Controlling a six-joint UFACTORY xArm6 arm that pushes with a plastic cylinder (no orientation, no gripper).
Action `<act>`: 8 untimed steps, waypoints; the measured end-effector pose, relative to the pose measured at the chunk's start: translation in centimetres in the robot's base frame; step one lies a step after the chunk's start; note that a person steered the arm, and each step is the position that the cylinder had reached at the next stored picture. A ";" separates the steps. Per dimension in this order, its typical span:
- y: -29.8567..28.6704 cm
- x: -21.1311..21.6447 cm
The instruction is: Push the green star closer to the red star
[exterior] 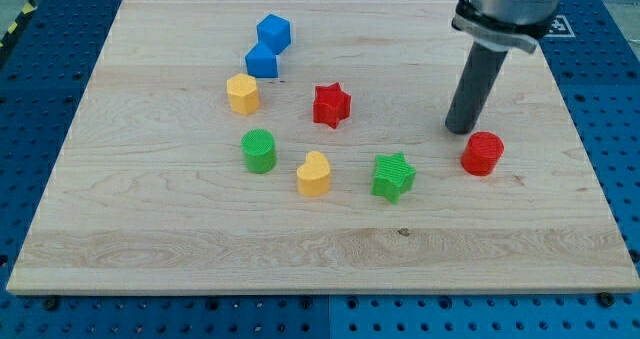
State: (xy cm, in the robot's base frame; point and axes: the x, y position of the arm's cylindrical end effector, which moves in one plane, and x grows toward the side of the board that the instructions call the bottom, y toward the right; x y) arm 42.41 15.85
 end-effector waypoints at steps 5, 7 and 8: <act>-1.7 6.7; -5.3 11.7; -9.2 12.1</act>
State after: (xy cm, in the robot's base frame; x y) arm 54.48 6.66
